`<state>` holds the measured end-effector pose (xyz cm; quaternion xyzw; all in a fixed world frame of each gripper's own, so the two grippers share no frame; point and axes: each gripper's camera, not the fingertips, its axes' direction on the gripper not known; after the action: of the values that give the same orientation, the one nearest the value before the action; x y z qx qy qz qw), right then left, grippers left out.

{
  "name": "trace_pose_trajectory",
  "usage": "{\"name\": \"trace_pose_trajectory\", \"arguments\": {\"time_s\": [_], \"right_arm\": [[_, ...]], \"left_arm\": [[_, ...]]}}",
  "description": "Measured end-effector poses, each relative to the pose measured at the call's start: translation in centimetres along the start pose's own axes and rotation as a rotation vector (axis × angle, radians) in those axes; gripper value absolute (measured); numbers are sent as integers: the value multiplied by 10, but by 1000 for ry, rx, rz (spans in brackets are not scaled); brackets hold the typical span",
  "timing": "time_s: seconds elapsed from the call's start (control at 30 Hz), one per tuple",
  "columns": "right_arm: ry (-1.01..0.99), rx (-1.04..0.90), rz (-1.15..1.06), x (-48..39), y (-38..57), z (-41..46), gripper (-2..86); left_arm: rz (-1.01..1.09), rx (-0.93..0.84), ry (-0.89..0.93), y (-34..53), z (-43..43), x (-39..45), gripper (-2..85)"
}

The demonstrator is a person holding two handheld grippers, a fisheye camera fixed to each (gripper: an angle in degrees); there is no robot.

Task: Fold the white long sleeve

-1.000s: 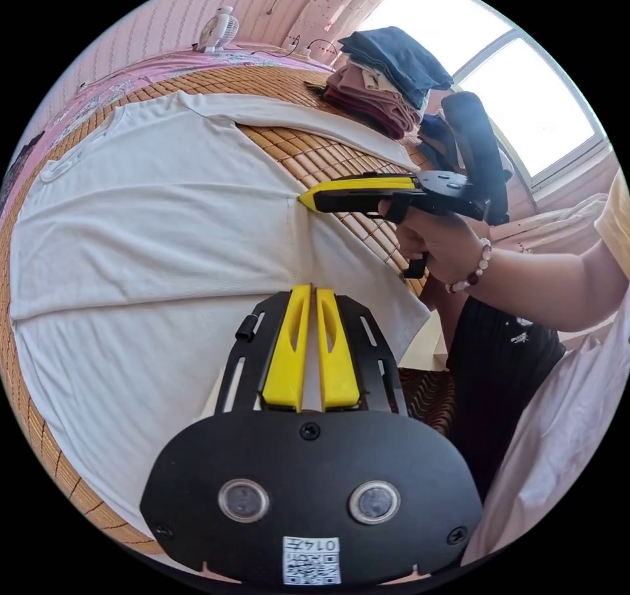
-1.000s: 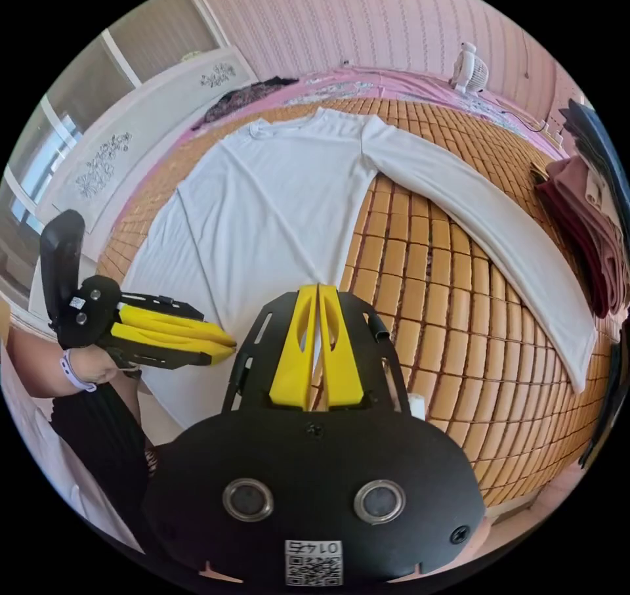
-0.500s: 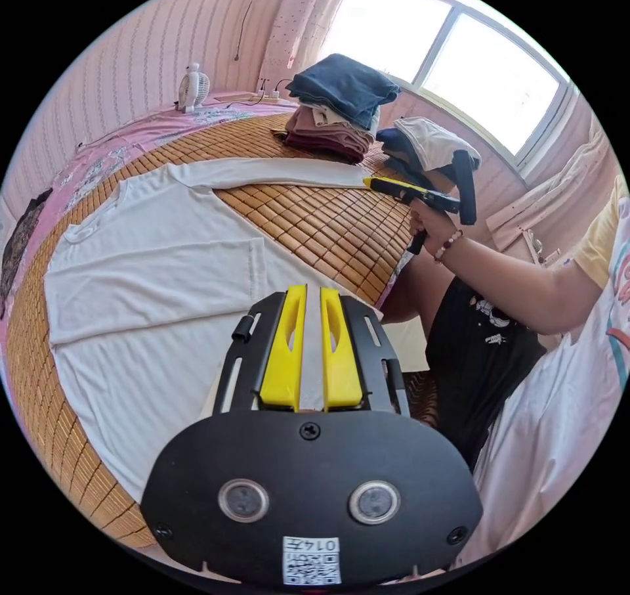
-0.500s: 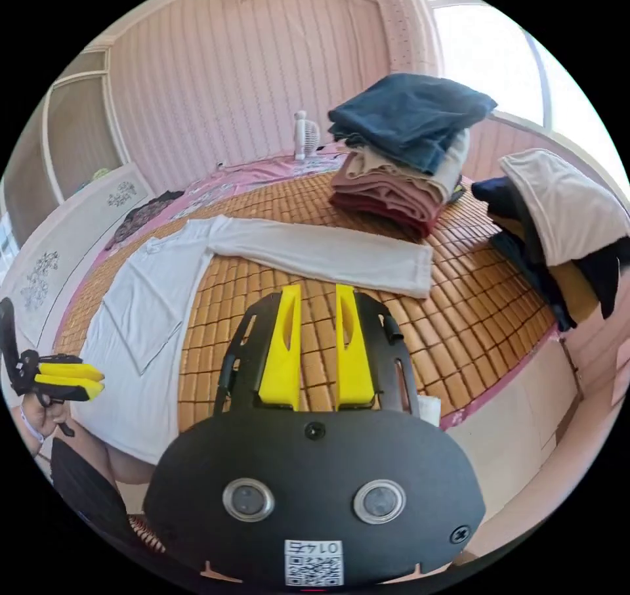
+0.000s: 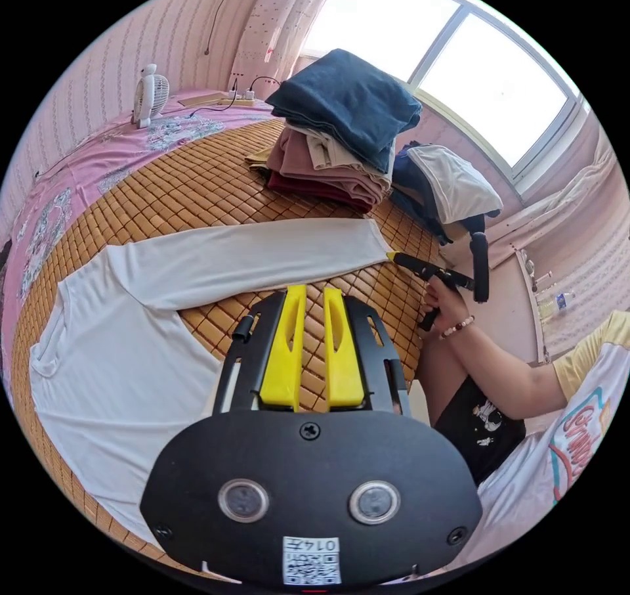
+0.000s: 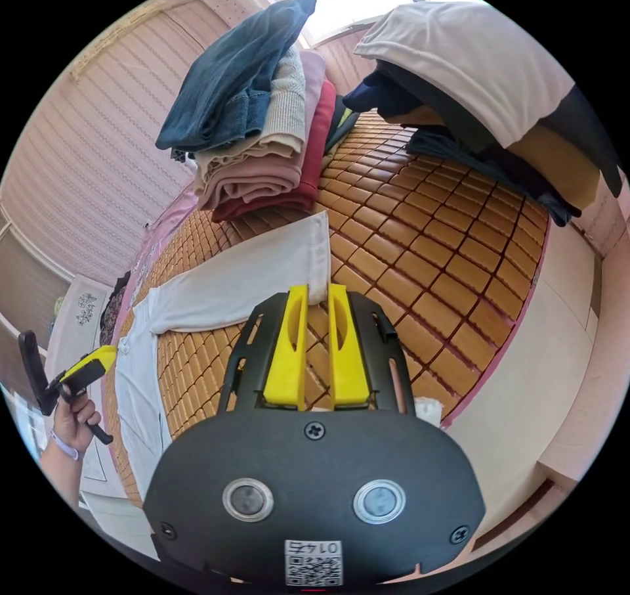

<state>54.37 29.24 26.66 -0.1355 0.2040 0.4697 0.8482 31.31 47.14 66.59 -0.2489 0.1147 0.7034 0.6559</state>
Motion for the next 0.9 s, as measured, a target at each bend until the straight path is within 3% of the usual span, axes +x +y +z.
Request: {"name": "trace_pose_trajectory", "arguments": {"time_s": [0.27, 0.5, 0.67, 0.9], "right_arm": [[-85, 4, 52, 31, 0, 7, 18], [-184, -7, 65, 49, -2, 11, 14], [-235, 13, 38, 51, -4, 7, 13], [-368, 72, -183, 18, -5, -21, 12]], "left_arm": [[23, -169, -70, -100, 82, 4, 56], [91, -283, -232, -130, 132, 14, 75], [24, -270, -116, -116, 133, 7, 1], [-9, -136, -149, -72, 66, -6, -10]]}}
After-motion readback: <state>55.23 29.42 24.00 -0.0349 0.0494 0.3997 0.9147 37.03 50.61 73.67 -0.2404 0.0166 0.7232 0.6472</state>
